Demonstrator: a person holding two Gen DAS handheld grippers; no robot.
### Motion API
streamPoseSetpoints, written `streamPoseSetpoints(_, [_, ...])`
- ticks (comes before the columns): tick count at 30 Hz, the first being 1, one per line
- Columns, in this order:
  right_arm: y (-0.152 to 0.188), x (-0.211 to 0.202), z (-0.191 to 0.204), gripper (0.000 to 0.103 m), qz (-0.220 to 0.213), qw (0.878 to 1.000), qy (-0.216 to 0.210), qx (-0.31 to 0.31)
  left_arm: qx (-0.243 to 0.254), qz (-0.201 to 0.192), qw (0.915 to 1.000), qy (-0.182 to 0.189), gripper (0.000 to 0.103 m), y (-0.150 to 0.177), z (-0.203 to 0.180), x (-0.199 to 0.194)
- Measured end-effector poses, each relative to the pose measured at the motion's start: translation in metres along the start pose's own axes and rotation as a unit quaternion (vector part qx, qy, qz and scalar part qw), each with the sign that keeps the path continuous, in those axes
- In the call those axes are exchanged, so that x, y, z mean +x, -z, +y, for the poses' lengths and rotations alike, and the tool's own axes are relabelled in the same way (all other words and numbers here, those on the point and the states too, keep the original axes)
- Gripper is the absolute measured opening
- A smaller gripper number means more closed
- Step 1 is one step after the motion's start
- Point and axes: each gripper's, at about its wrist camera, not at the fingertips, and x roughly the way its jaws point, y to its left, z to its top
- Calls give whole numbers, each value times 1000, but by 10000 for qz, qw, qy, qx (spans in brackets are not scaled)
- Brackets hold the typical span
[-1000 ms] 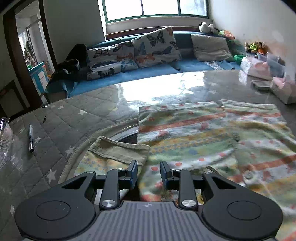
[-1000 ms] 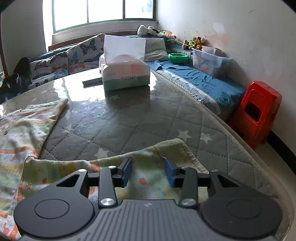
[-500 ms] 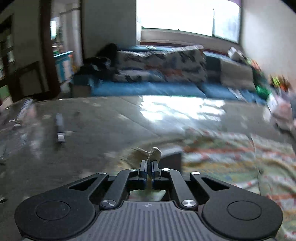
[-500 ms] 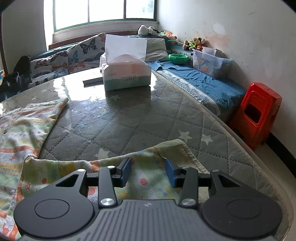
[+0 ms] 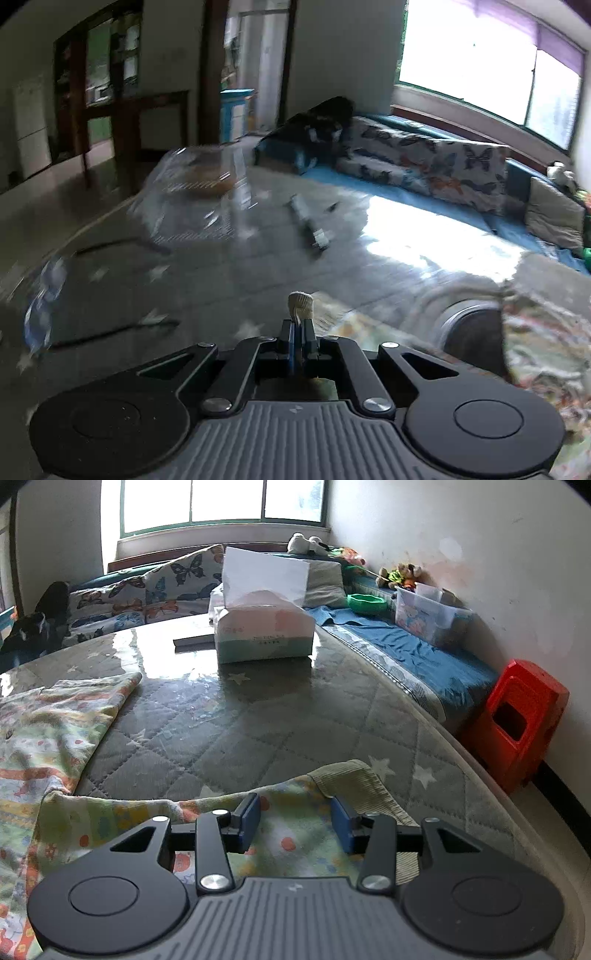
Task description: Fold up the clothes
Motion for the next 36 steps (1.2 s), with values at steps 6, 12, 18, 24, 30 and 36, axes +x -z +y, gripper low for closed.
streamPoseSetpoints(6, [-11,12,4,45,19,9998,-98,-200,-191,220,9995,-144,3,20,19,-1])
streamPoseSetpoints(12, [-23,27,7,46,34,9993,-160,-350,-412,256,9986,-205,3,33,31,-14])
streamPoseSetpoints(18, [-32,37,16,47,-3,9984,-159,-546,-724,303,9966,-266,3,46,46,-27])
streamPoseSetpoints(24, [-30,34,24,47,-52,9984,-116,-550,-739,307,9962,-357,3,53,58,-37])
streamPoseSetpoints(30, [-24,27,26,47,-112,9979,-185,-606,-739,360,9958,-406,3,51,68,-38])
streamPoseSetpoints(36, [-23,13,33,47,-88,9962,-187,-840,-505,415,9970,-411,11,46,67,-40])
